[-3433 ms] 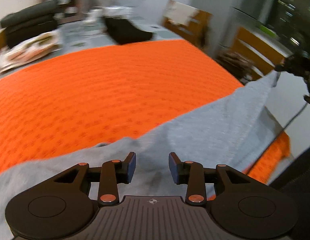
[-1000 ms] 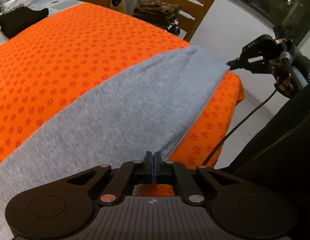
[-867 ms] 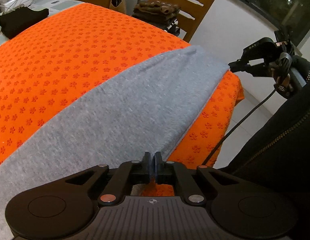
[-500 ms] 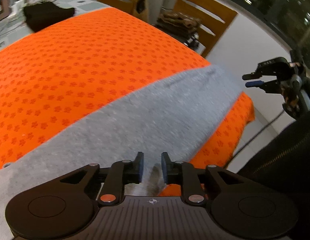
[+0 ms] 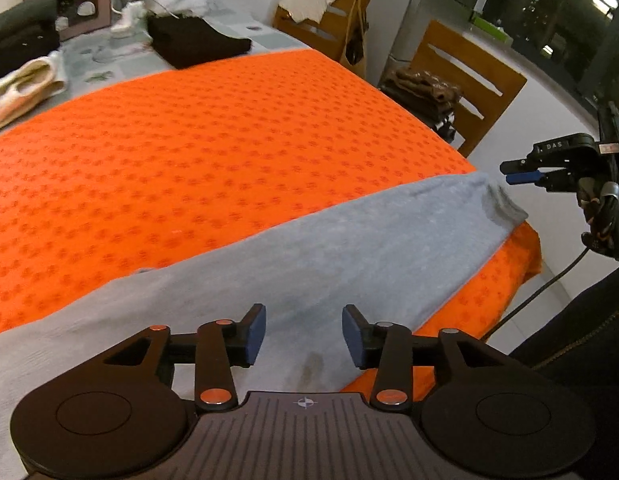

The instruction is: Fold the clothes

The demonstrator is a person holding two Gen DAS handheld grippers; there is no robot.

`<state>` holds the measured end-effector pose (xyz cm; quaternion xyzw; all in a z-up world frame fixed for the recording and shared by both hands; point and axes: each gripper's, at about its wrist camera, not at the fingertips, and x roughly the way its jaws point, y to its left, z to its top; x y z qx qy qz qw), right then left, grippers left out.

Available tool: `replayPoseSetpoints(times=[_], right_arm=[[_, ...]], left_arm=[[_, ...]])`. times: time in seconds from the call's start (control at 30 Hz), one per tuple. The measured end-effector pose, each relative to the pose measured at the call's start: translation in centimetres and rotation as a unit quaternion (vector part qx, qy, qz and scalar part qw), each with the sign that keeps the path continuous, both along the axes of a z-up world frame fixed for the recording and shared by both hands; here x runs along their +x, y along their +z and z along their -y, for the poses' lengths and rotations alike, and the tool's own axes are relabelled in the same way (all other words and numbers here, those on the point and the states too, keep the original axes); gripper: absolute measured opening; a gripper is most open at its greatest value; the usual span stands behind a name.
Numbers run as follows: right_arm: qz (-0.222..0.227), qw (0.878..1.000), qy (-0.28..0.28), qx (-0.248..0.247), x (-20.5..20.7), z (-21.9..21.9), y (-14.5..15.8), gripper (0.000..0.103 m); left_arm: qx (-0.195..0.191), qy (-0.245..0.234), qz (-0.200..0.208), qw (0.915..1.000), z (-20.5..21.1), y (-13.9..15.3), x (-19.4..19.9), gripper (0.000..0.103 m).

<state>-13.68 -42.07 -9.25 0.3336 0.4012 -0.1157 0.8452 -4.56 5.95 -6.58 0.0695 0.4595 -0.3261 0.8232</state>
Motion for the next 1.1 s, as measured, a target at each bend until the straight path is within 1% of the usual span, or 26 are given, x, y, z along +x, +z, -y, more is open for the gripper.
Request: replayPoseSetpoints(times=[0.07, 0.23, 0.37, 0.43, 0.53, 0.6, 0.7, 0.83, 0.87, 0.97, 1.1], right_arm=[[0.009, 1.0, 0.011, -0.015, -0.1, -2.7, 1.0, 0.027], [0.019, 0.999, 0.013, -0.032, -1.9, -11.2, 2.4, 0.027], [0.027, 0.998, 0.015, -0.046, -3.4, -18.0, 3.5, 0.028], [0.029, 0.998, 0.017, -0.048, -4.1, -21.3, 4.0, 0.028], [0.033, 0.998, 0.035, -0.046, -5.4, -25.9, 4.8, 0.028], [0.036, 0.997, 0.049, -0.054, -6.1, -28.7, 5.3, 0.029], [0.042, 0.994, 0.074, -0.065, -7.3, -32.5, 5.8, 0.029], [0.046, 0.989, 0.111, -0.084, -9.1, -37.2, 6.4, 0.03], [0.045, 0.988, 0.118, -0.09, -9.6, -38.5, 6.6, 0.03], [0.043, 0.984, 0.134, -0.105, -11.3, -42.3, 7.0, 0.03], [0.04, 0.985, 0.13, -0.105, -13.4, -47.3, 7.2, 0.03]], left_arm=[[-0.001, -0.013, 0.007, 0.9999, -2.2, 0.1, -0.1, 0.048], [0.0, -0.054, 0.027, 0.9982, -7.8, 0.2, -0.2, 0.048], [-0.008, -0.111, 0.05, 0.9925, -11.8, 0.7, -0.3, 0.048], [0.0, -0.13, 0.054, 0.9901, -13.2, 0.9, -0.3, 0.048], [-0.003, -0.135, 0.053, 0.9894, -15.4, 1.4, -0.6, 0.049], [-0.007, -0.135, 0.051, 0.9895, -16.9, 1.6, -1.0, 0.05], [-0.001, -0.13, 0.056, 0.9899, -18.9, 1.9, -2.4, 0.051], [0.019, -0.12, 0.059, 0.9908, -21.5, 2.6, -4.1, 0.052], [0.019, -0.12, 0.058, 0.9909, -22.1, 2.8, -4.5, 0.052], [0.019, -0.134, 0.065, 0.9886, -23.9, 3.5, -5.7, 0.053], [0.003, -0.166, 0.066, 0.984, -26.0, 3.8, -6.2, 0.055]])
